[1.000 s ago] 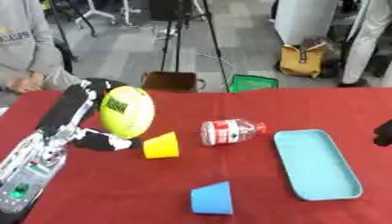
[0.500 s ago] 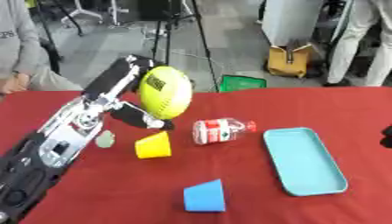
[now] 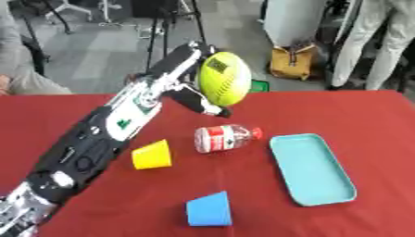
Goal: Pick up objects on the table and place them in the box.
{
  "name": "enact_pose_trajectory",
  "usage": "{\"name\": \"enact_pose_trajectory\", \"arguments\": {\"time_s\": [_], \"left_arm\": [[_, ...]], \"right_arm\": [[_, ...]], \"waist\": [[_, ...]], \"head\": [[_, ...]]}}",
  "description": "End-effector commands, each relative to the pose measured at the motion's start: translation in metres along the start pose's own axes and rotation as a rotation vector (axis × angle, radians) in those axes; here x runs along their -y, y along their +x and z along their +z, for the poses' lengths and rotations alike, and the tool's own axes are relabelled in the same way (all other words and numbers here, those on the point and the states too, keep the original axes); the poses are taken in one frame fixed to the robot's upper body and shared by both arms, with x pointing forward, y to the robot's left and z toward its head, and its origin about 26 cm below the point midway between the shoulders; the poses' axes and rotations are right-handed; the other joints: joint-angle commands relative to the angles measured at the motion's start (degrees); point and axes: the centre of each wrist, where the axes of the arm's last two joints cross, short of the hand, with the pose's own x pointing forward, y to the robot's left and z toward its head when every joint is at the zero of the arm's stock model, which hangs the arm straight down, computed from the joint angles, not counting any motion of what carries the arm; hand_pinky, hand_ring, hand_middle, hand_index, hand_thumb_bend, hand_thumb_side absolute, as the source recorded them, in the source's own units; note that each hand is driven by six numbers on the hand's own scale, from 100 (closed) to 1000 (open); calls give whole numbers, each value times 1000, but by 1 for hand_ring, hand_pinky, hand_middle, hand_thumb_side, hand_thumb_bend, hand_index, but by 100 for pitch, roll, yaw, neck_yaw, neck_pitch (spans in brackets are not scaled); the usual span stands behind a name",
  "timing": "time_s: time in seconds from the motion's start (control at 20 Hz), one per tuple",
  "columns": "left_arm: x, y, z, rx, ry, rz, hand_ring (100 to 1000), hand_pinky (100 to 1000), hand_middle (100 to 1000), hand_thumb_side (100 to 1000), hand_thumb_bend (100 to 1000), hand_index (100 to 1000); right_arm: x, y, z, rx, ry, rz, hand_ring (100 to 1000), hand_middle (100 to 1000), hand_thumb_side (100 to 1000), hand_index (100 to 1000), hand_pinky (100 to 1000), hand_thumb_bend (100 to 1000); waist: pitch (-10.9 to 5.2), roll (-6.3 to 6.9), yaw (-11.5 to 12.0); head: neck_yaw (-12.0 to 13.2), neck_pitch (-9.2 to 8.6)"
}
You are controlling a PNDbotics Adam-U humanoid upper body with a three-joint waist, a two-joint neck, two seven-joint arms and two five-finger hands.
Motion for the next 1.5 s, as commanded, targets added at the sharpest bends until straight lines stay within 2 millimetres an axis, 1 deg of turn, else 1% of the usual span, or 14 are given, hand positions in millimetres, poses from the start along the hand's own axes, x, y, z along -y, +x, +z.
{"name": "enact_pose_trajectory", "arguments": {"time_s": [0.05,0.15,0.2,0.25,0.4,0.55,0.7,0.9,1.0,1.1,1.15,1.2,1.35,1.5], "left_arm": [[-5,-8,-10,4,33,-19,428,341,483,290,449,617],[-1,-16,-13,-4,29,-25,436,348,495,294,453,629],[2,-19,-14,-5,24,-28,456,370,522,334,675,657],[6,-21,-16,2,13,-34,456,370,522,297,458,657],[13,-21,-19,41,-16,-54,481,399,550,302,476,679],[24,-15,-22,104,-77,-85,524,456,585,324,516,709],[36,-16,-20,140,-147,-113,579,521,655,397,514,762],[53,-19,-16,181,-263,-150,615,571,687,440,541,785],[58,-21,-15,195,-314,-176,672,631,749,512,561,831],[64,-23,-12,199,-369,-199,682,639,757,520,562,837],[67,-24,-11,196,-393,-209,706,661,777,571,593,857],[68,-25,-11,193,-412,-219,706,661,777,571,593,857],[72,-28,-9,162,-451,-234,739,688,813,743,554,920],[73,-29,-9,120,-444,-234,741,692,817,764,545,930]], "right_arm": [[7,8,-11,84,36,42,644,672,427,756,612,217],[6,10,-18,105,34,34,644,672,426,757,613,218],[5,11,-21,115,34,30,645,672,425,758,614,219],[4,12,-25,126,33,27,645,672,425,758,614,219],[3,14,-31,149,31,15,645,672,424,758,615,221],[-1,16,-39,173,38,0,645,672,425,758,615,220],[-4,17,-44,187,41,-15,644,671,426,757,614,219],[-8,18,-51,207,60,-33,642,669,426,757,613,219],[-8,19,-53,211,61,-39,641,667,426,756,612,218],[-10,20,-55,215,63,-48,640,666,427,756,612,217],[-11,20,-56,217,65,-51,640,666,427,756,611,217],[-11,21,-57,218,67,-54,640,666,427,756,611,217],[-12,21,-58,219,72,-60,638,664,429,755,610,214],[-12,21,-57,216,74,-64,637,663,432,755,610,208]], "waist": [[-73,-13,-130],[-66,-8,-318],[-63,-8,-397],[-60,-9,-475],[-60,-7,-621],[-80,22,-745],[-97,51,-824],[-137,100,-935],[-153,131,-971],[-172,174,-1013],[-180,194,-1032],[-184,207,-1045],[-192,254,-1077],[-198,284,-1097]], "head": [[166,-85],[299,-106],[357,-111],[423,-115],[544,-114],[651,-88],[706,-62],[742,-3],[764,18],[788,34],[797,40],[803,44],[794,60],[788,56]]}}
